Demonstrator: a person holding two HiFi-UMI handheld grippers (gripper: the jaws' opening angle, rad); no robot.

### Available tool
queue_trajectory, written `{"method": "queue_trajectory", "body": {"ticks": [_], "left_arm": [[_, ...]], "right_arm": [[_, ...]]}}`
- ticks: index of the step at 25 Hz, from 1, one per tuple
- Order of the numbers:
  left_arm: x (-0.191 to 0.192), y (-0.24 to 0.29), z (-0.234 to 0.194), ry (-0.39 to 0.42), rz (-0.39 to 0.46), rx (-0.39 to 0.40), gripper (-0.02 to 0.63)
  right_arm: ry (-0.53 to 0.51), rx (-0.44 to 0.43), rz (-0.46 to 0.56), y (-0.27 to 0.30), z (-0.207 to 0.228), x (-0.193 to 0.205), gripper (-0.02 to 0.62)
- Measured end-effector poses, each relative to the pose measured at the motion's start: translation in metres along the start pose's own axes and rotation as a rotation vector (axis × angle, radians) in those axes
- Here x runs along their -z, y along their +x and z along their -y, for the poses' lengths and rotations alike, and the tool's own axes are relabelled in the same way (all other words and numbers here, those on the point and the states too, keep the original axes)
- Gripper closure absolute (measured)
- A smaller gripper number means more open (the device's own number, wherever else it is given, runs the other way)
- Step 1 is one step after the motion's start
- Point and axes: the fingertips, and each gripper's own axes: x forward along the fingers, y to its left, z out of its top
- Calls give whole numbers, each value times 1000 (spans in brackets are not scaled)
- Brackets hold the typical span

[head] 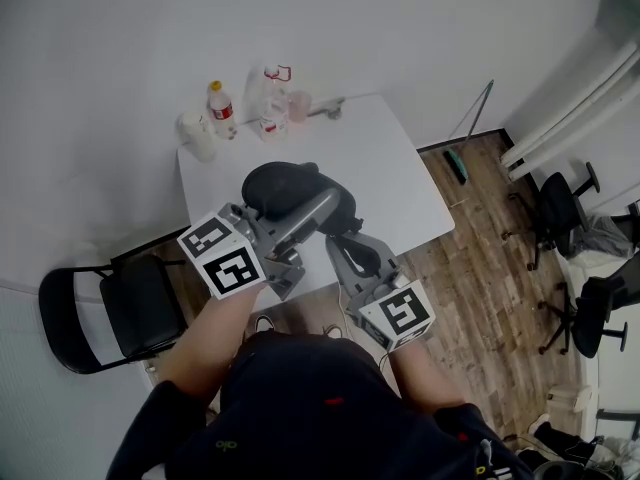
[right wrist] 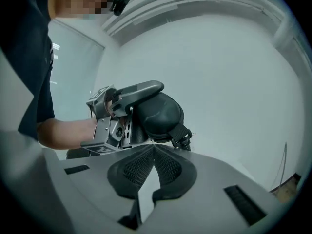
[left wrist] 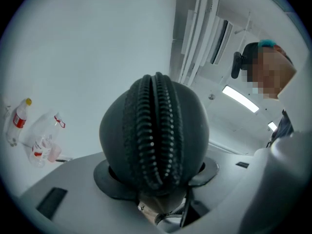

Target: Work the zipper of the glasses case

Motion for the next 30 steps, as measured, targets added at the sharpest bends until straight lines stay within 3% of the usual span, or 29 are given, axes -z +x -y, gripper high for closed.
{"method": "queue_trajectory", "body": {"ticks": [11, 14, 25, 30], "left_arm": [[3, -10, -13, -109, 11, -20, 345], [-1, -11, -13, -164, 41, -31, 345], [-3, -18, -11, -224, 89, -18, 345], [-2, -21, -15, -250, 112, -30, 345]], "right_arm": [[-238, 86, -70, -1, 1, 2, 575], [-251, 104, -59, -4, 3, -5, 575], [-198, 133, -29, -12, 16, -16, 574], [-281, 149, -83, -12, 19, -15, 574]]}}
